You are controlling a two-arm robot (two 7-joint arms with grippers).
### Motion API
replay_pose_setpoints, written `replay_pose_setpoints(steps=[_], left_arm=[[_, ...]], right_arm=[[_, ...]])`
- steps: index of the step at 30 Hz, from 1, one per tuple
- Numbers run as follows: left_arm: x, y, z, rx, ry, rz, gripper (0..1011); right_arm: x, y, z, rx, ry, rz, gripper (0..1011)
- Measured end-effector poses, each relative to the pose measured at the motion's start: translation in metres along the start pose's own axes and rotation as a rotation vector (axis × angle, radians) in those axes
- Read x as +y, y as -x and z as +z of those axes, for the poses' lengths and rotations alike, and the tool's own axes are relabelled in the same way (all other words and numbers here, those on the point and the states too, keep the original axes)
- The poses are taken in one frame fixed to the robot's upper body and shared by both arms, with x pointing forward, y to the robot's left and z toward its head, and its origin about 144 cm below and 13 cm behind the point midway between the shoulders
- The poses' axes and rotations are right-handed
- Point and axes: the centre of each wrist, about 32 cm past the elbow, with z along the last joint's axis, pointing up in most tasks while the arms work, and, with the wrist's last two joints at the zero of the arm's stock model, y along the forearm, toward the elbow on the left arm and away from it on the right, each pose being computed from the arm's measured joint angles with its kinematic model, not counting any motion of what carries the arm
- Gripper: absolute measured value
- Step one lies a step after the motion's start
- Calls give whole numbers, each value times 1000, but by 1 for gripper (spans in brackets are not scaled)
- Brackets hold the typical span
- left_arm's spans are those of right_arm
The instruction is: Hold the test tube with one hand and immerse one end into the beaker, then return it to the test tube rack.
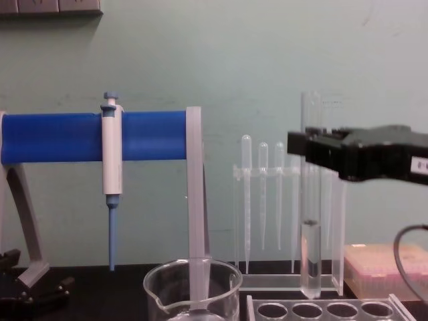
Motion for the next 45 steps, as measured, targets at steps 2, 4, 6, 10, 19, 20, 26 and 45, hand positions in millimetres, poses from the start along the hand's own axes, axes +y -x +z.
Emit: replay_pose_setpoints(steps=[2, 4, 6, 10, 19, 20, 26, 45], left_arm=[[0, 0, 0, 0, 0, 0, 1000], [0, 0, 0, 0, 0, 0, 1000], [0, 0, 0, 0, 0, 0, 1000], [0, 0, 0, 0, 0, 0, 1000], [0, 0, 0, 0, 0, 0, 1000], [0, 0, 0, 0, 0, 0, 1000], [0, 0, 0, 0, 0, 0, 1000], [0, 0, 0, 0, 0, 0, 1000]], right_arm=[[-1, 0, -4, 6, 11, -4, 224], [-2, 0, -7, 9, 16, -6, 224], [-2, 0, -11, 12, 21, -9, 224], [-1, 0, -16, 13, 25, -9, 225], [0, 2, -25, 18, 45, -4, 224], [0, 2, -26, 19, 47, -4, 224], [1, 3, -32, 19, 65, -2, 224], [3, 4, -49, 0, 145, 20, 224]])
